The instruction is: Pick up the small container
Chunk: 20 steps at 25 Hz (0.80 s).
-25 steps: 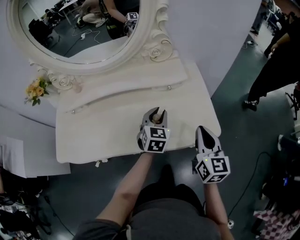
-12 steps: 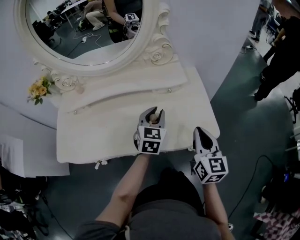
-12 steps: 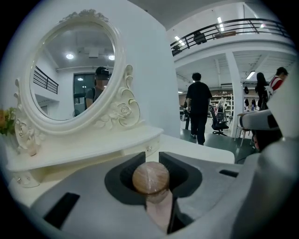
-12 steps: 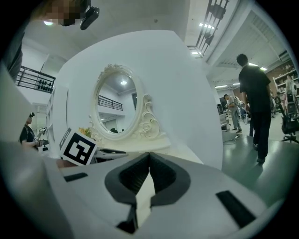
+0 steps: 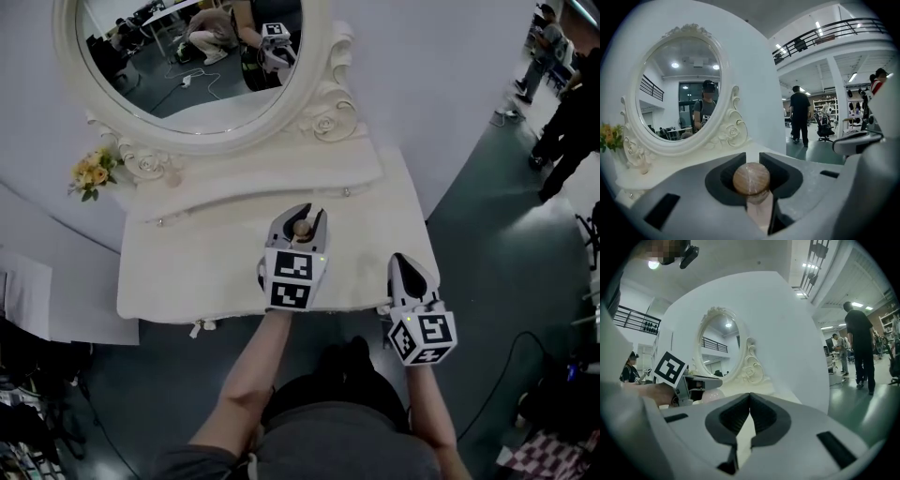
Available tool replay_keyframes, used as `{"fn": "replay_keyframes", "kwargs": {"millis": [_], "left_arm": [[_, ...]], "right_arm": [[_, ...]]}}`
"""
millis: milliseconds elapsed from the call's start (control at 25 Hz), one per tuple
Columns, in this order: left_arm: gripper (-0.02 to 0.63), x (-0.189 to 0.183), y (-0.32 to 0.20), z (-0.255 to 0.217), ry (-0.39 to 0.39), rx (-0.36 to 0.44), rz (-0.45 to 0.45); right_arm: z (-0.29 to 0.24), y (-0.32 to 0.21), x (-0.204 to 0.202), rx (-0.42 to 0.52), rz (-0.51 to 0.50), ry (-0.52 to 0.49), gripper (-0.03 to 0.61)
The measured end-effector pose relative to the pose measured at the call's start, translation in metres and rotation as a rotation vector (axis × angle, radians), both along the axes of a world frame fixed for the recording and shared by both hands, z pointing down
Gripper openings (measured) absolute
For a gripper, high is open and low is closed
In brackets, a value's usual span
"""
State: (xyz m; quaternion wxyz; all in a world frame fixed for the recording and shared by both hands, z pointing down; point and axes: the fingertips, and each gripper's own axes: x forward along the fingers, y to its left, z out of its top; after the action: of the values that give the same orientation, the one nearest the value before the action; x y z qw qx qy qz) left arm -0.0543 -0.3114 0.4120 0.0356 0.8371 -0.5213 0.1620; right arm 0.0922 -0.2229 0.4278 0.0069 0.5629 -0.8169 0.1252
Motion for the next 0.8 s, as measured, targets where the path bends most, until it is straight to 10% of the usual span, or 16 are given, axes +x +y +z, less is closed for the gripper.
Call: {"fn": "replay_keyframes", "kwargs": {"millis": [800], "left_arm": [[0.091, -0.036, 0.01, -0.057, 0.036, 0.061, -0.146]], "right_arm": [[-0.005, -0.033, -0.008, 0.013, -0.161, -0.003, 0.003]]}}
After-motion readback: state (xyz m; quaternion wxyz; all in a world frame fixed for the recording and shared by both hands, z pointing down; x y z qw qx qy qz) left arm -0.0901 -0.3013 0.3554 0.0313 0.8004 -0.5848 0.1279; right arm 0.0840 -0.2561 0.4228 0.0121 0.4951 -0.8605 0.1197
